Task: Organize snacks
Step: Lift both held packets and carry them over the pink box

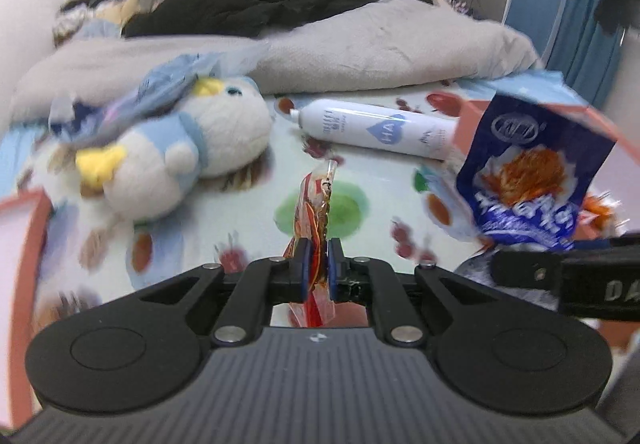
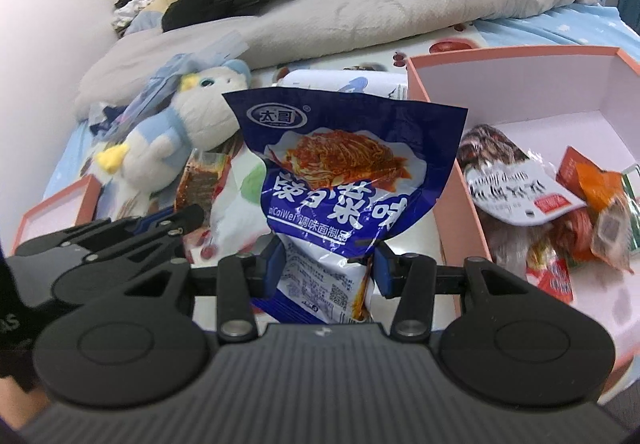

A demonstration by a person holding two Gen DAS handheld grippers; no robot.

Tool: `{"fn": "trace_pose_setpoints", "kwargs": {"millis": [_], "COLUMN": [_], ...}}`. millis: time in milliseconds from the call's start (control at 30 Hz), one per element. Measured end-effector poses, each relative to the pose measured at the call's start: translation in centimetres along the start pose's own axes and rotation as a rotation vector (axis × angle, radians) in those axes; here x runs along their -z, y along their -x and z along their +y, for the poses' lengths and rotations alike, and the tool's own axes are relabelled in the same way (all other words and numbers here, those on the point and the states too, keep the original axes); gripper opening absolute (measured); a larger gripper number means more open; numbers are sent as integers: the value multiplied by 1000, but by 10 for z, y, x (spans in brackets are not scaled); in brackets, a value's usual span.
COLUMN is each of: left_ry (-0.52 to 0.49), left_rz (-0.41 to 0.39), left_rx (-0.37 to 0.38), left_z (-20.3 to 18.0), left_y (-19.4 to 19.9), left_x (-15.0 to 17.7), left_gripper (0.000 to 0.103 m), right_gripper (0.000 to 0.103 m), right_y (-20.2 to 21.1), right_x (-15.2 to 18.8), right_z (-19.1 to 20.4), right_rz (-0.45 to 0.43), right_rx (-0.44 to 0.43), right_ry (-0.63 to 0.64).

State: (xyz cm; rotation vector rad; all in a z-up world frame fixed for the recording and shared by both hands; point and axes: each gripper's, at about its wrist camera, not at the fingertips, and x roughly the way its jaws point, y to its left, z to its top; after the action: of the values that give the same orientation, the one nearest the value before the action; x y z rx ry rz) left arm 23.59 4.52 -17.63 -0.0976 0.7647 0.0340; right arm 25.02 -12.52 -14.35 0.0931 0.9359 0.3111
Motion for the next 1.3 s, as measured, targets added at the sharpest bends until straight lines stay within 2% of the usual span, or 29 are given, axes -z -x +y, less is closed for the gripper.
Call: {"fn": "trace_pose_setpoints", "kwargs": {"millis": [100,267,467,833,1300], "left_ry": [36,39,80,80,18], "left_rz": [5,20,12,-81,-205], "left_rx": [17,41,88,172,272], "left_z": [2,-3,-8,-27,-84], "left_y": [19,43,62,108,146], "left_x": [13,29,28,-16,-86], "left_gripper": [10,10,10,10,10], "right_gripper": [49,49,49,49,49], "right_y": [10,22,36,82,140], "right_x": [13,32,40,18,-36], "right_z": [2,1,-3,-19,-54], "right_rz": [5,14,1,-134,-319], "right_rx": [2,-4,-9,2,38], "right_ry": [19,35,42,17,6]}}
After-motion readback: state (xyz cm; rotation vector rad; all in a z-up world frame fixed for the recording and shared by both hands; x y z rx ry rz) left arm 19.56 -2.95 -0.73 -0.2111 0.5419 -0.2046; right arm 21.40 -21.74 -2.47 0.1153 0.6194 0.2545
